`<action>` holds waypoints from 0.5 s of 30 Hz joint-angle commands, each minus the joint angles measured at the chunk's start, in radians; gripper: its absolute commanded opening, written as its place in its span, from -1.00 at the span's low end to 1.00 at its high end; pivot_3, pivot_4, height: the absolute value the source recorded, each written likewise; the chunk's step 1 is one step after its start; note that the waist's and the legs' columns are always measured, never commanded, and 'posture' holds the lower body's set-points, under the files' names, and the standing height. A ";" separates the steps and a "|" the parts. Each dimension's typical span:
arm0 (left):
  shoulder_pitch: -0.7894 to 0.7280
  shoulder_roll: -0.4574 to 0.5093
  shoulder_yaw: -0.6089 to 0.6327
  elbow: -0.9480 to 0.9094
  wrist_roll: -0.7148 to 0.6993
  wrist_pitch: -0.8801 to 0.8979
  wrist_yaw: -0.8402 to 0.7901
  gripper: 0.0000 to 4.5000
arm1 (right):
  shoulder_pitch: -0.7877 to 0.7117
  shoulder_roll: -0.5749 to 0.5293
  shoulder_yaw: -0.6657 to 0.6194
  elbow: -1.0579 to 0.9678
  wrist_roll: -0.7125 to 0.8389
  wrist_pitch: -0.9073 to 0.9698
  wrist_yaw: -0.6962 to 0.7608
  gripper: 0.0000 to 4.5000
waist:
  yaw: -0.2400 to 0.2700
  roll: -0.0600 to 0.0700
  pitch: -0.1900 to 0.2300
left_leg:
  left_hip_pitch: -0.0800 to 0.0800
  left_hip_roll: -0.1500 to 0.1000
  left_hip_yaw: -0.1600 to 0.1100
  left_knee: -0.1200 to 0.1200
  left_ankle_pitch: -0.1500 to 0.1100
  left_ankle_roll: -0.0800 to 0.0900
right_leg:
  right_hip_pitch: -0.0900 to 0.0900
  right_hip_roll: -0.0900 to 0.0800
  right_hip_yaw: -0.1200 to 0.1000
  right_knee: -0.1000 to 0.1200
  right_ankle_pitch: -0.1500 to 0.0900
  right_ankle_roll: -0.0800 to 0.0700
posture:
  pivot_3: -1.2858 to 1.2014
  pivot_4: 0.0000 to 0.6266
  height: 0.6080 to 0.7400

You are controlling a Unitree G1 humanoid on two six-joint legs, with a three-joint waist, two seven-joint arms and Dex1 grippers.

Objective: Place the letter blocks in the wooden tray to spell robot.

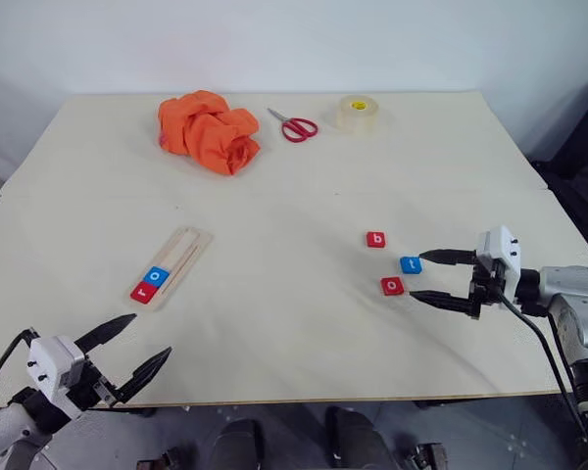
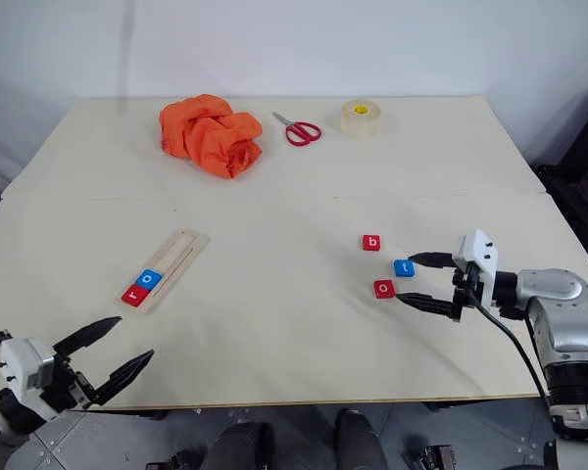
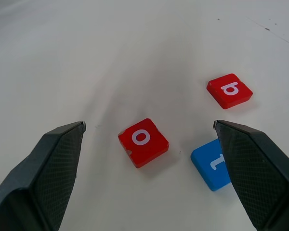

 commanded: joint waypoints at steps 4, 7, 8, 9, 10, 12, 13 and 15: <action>-0.048 -0.012 0.087 -0.008 -0.007 0.008 0.124 1.00 | -0.003 -0.002 -0.018 -0.009 0.017 -0.029 0.032 0.98 | 0.000 0.000 0.000 | 0.000 0.000 0.001 0.000 0.000 0.000 | 0.000 0.001 0.000 0.000 0.000 0.000 | 0.03 -0.52 1.00; -0.096 -0.001 0.085 -0.005 0.016 0.050 0.191 1.00 | 0.004 0.001 -0.022 -0.015 0.019 -0.036 0.036 0.98 | 0.002 0.000 0.000 | 0.000 -0.001 0.000 0.001 0.000 0.000 | 0.000 0.001 0.000 0.001 0.000 0.000 | 0.03 -0.52 1.00; -0.114 0.007 0.078 -0.005 0.021 0.069 0.208 1.00 | 0.002 0.004 -0.022 -0.014 0.017 -0.032 0.029 0.98 | -0.001 0.002 0.001 | 0.000 -0.003 -0.004 0.000 0.000 0.000 | 0.004 -0.001 -0.003 0.001 0.001 0.002 | 0.03 -0.52 1.00; -0.126 0.012 0.074 -0.007 0.025 0.083 0.219 1.00 | 0.001 0.005 -0.023 -0.013 0.016 -0.029 0.025 0.98 | -0.005 0.003 0.002 | 0.000 -0.007 -0.012 -0.001 0.003 0.001 | 0.009 -0.004 -0.012 -0.001 0.003 0.007 | 0.03 -0.52 1.00; -0.138 0.018 0.070 -0.005 0.028 0.095 0.224 1.00 | -0.001 0.007 -0.023 -0.012 0.016 -0.026 0.023 0.98 | -0.006 0.004 0.002 | 0.000 -0.010 -0.022 -0.001 0.004 0.001 | 0.016 -0.008 -0.021 -0.003 0.005 0.010 | 0.03 -0.52 1.00; -0.192 0.039 0.054 0.017 0.050 0.124 0.250 1.00 | -0.008 0.012 -0.023 -0.012 0.019 -0.017 0.015 0.98 | 0.000 0.003 0.002 | -0.001 -0.014 -0.032 0.000 0.007 0.000 | 0.016 -0.011 -0.030 -0.001 0.003 0.008 | 0.03 -0.52 1.00; -0.217 0.050 0.046 0.032 0.067 0.140 0.266 1.00 | -0.010 0.013 -0.022 -0.013 0.019 -0.015 0.013 0.98 | 0.003 0.003 0.002 | -0.001 -0.013 -0.030 0.000 0.006 0.000 | 0.015 -0.011 -0.027 -0.001 0.003 0.009 | 0.03 -0.52 1.00; -0.252 0.069 0.026 0.058 0.090 0.169 0.276 1.00 | -0.011 0.014 -0.022 -0.013 0.016 -0.014 0.014 0.98 | 0.008 0.003 0.002 | 0.000 -0.013 -0.027 0.000 0.007 -0.001 | 0.015 -0.010 -0.028 0.000 0.003 0.008 | 0.03 -0.52 1.00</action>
